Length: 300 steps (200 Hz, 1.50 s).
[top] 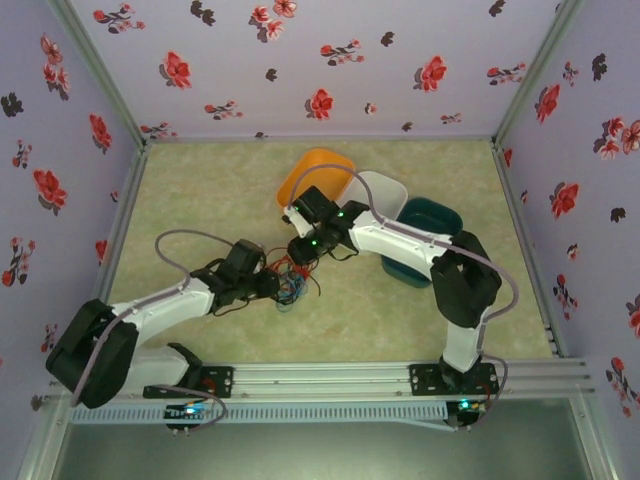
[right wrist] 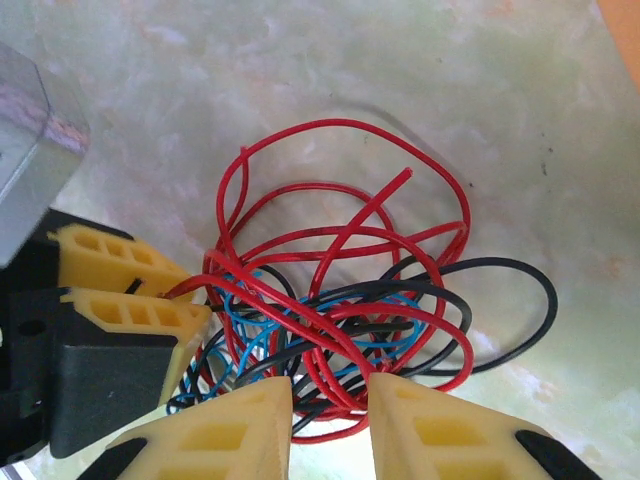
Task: Untangle the cables
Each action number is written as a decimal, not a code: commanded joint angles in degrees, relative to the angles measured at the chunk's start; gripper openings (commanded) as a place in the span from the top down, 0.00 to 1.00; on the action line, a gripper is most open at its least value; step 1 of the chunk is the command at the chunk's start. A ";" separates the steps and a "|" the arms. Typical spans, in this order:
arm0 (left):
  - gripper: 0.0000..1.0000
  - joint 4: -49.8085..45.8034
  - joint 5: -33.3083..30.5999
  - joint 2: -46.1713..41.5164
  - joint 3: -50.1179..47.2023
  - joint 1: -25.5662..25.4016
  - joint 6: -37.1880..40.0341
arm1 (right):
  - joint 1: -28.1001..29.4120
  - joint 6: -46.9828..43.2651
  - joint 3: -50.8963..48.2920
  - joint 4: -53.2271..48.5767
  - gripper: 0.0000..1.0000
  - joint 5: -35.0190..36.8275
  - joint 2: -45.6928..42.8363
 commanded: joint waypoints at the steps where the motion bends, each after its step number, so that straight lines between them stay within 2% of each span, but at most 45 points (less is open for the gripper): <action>1: 0.87 3.70 -1.78 1.40 1.63 0.10 6.58 | -0.80 0.90 1.92 -2.15 0.75 -0.92 1.28; 21: 1.00 2.43 -1.50 2.43 3.70 0.22 13.73 | -1.86 2.09 1.63 -1.91 0.77 -1.83 1.01; 66: 1.00 -3.30 2.89 4.80 7.96 0.18 29.53 | -4.93 2.87 0.09 -1.37 0.78 -5.10 -0.86; 103: 1.00 -3.15 7.85 5.77 9.72 0.45 37.28 | -5.18 1.73 -0.39 -1.84 0.79 -7.04 -1.41; 163: 1.00 -2.23 10.71 9.33 11.39 1.85 37.80 | -5.00 1.01 -1.44 -0.54 0.76 -9.21 -0.96; 208: 1.00 -1.83 10.73 9.04 10.89 1.96 37.20 | -4.83 -0.11 -1.34 -1.37 0.72 -10.04 0.00; 300: 1.00 -1.23 10.76 9.57 10.50 2.03 36.15 | -4.89 -0.66 -0.57 -1.44 0.71 -9.46 2.90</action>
